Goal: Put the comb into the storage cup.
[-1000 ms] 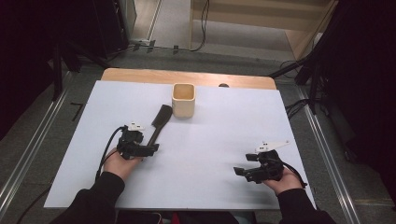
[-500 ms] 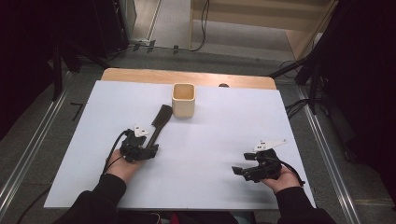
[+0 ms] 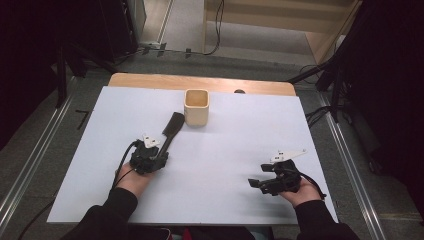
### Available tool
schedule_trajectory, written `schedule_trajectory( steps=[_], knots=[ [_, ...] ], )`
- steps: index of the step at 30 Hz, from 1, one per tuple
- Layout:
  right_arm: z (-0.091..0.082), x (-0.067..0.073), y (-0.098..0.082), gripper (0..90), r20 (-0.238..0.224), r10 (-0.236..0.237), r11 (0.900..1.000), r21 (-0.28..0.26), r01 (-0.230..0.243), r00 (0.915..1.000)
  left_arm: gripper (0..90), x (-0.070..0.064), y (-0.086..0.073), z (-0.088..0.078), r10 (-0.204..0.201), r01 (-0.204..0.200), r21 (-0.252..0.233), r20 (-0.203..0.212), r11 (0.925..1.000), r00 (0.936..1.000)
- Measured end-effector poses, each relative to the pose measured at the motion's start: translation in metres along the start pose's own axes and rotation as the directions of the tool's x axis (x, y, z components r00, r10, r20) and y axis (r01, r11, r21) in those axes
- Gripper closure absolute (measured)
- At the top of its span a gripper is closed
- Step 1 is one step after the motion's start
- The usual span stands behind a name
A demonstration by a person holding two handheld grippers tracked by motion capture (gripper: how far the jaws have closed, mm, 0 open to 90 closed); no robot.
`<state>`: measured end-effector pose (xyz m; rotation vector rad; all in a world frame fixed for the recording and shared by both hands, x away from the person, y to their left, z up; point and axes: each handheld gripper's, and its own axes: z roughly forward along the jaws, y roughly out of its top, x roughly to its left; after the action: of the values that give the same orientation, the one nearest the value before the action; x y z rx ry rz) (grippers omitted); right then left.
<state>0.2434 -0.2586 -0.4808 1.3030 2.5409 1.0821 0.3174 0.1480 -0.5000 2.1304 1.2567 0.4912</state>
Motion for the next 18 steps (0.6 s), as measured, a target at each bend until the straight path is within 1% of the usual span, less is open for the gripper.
schedule_trajectory(
  steps=[6,7,10,15,18],
  knots=[
    [0.0002,0.0001,-0.0001,19.4,0.000,0.002,1.000,-0.001,-0.002,1.0000,68.7,0.0014,-0.0006,0.0001,-0.012,0.012,-0.012,-0.006,0.9999,0.9999],
    [0.0002,-0.0001,-0.0001,19.4,0.000,-0.001,1.000,0.000,0.001,1.0000,70.1,0.0016,-0.0014,0.0002,-0.008,0.008,-0.019,-0.003,0.9998,1.0000],
    [0.0003,0.0001,0.0000,19.4,-0.001,0.001,1.000,-0.001,-0.001,1.0000,71.2,0.0011,-0.0023,0.0000,-0.019,0.019,-0.024,-0.009,0.9995,0.9998],
    [0.0001,-0.0003,-0.0002,19.4,-0.003,0.001,1.000,-0.002,-0.001,1.0000,72.3,0.0036,-0.0004,-0.0003,-0.062,0.062,-0.015,0.003,0.9980,0.9981],
    [-0.0003,-0.0004,-0.0002,19.4,-0.001,0.002,1.000,-0.005,-0.002,1.0000,72.6,0.0038,0.0007,-0.0007,-0.065,0.065,-0.007,0.001,0.9979,0.9979]
  ],
)
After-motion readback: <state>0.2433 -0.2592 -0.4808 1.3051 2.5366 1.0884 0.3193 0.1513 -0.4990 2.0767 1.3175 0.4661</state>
